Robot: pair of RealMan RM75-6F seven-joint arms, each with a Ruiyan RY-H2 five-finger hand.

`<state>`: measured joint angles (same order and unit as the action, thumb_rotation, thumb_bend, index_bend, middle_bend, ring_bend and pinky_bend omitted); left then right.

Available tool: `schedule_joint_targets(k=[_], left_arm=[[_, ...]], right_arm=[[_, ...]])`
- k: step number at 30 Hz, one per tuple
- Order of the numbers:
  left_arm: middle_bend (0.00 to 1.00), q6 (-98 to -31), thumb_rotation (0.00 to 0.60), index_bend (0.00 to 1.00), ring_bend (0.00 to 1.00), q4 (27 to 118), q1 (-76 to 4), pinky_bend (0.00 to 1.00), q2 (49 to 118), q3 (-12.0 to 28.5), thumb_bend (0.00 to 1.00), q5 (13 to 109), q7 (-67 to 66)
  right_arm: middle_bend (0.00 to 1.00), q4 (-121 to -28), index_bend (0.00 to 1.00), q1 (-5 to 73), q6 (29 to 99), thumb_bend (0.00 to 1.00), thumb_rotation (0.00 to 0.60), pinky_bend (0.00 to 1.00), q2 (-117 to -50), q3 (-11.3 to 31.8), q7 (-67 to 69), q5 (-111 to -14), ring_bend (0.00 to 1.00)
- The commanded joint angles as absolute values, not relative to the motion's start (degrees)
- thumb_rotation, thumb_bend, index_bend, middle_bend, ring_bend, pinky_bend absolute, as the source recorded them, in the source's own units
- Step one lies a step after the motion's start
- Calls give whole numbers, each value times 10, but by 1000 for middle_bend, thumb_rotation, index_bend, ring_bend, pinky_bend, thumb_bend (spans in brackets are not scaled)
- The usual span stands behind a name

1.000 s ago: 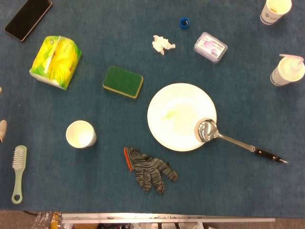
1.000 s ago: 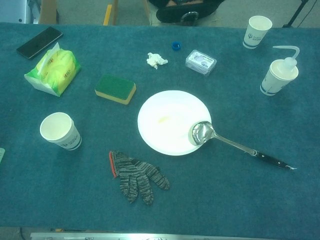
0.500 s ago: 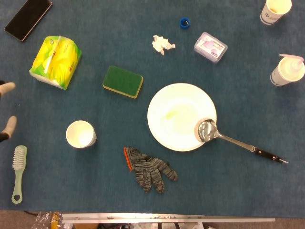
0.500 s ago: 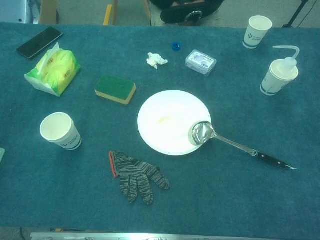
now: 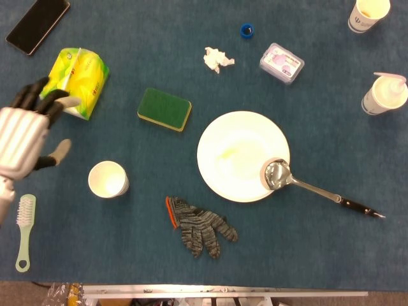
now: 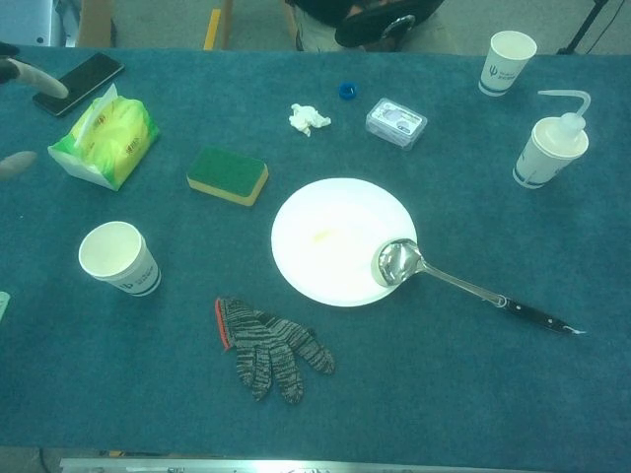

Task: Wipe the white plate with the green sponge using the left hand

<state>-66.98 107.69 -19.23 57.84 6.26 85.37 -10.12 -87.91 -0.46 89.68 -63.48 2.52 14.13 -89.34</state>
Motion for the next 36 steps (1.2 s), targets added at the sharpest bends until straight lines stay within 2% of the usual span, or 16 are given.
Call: schedule_joint_targets(k=[1, 9, 14, 23, 36], left_arm=[[205, -614, 600, 235, 55, 1084, -238, 104, 586, 78, 324, 825, -136], [197, -515, 600, 251, 55, 1061, -323, 104, 634, 94, 324, 734, -227], [164, -487, 600, 214, 54, 1031, -366, 104, 674, 98, 324, 660, -276], [133, -483, 600, 189, 47, 961, -427, 103, 748, 90, 310, 553, -357], [111, -495, 600, 190, 39, 901, -487, 79, 818, 61, 285, 444, -435]], right_arm=[[293, -879, 299, -3, 894, 261, 600, 322, -636, 26, 140, -892, 200], [293, -876, 299, 1, 885, 262, 600, 322, -639, 28, 135, -883, 200], [293, -877, 299, 1, 882, 262, 600, 322, -639, 29, 132, -877, 200], [293, -874, 299, 3, 875, 261, 600, 322, -640, 31, 129, -869, 200], [293, -869, 299, 4, 872, 262, 600, 322, -640, 33, 134, -865, 200]])
